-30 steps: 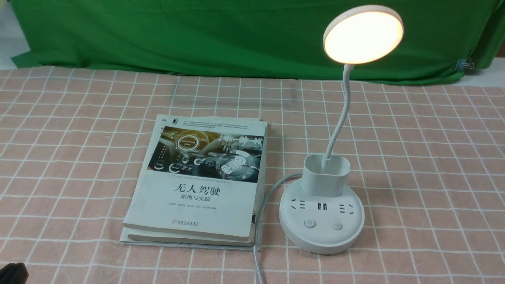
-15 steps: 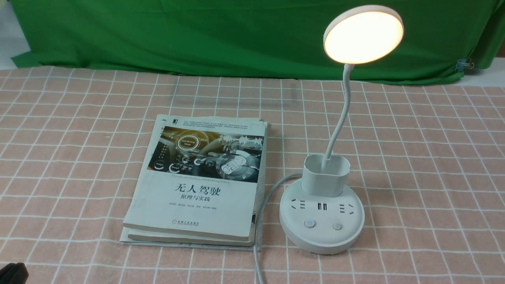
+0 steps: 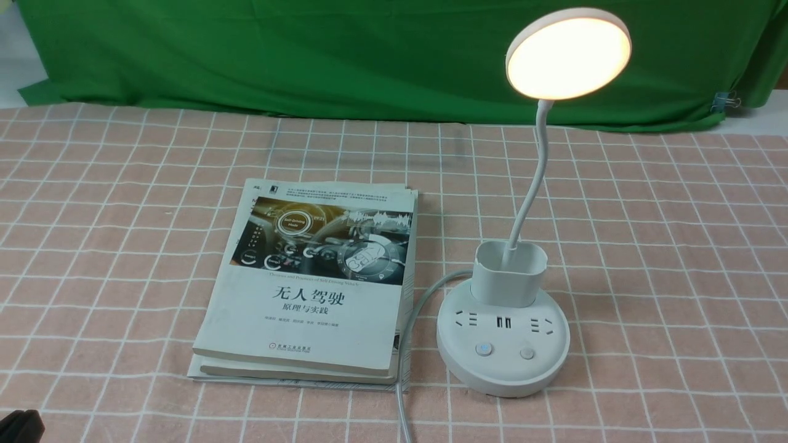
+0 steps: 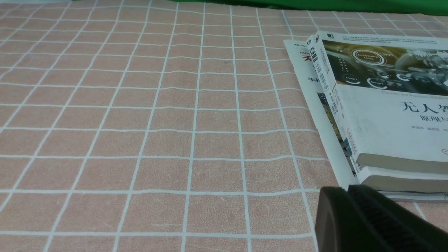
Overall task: Turn off the table lamp on the pink coffee tablecloth by hand.
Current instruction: 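Press the power button on the lamp base to turn the lamp off with the right gripper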
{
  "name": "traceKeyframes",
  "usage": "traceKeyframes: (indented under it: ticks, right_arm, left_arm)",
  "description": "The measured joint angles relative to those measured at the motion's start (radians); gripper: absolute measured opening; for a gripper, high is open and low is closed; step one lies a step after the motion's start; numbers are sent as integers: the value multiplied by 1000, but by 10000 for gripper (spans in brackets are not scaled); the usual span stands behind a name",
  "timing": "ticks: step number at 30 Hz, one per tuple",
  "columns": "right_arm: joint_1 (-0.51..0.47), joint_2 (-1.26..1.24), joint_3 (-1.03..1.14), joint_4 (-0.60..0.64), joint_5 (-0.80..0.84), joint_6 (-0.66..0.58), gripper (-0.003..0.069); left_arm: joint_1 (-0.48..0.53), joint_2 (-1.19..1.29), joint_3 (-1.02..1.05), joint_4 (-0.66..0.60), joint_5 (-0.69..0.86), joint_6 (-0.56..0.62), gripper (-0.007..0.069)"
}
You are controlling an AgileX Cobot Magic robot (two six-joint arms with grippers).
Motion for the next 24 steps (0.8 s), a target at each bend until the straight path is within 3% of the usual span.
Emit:
traceKeyframes:
  ticks: [3,4,5,13,16,24]
  right_arm:
    - [46,90,-136,0,217,-66,74]
    - [49,90,-148,0,230,-73,70]
    - [86,191,-267,0,355,-144,46]
    - [204,719,-726,0,898,-343,40]
    - [224,905,-812,0,989,-392,40]
    - [368,1289,-943,-1,971,-408,39]
  left_arm:
    - [0,0,0,0,0,0,6]
    - [0,0,0,0,0,0,6]
    - [0,0,0,0,0,0,6]
    - [0,0,0,0,0,0,6]
    - [0,0,0,0,0,0,6]
    - [0,0,0,0,0,0,6]
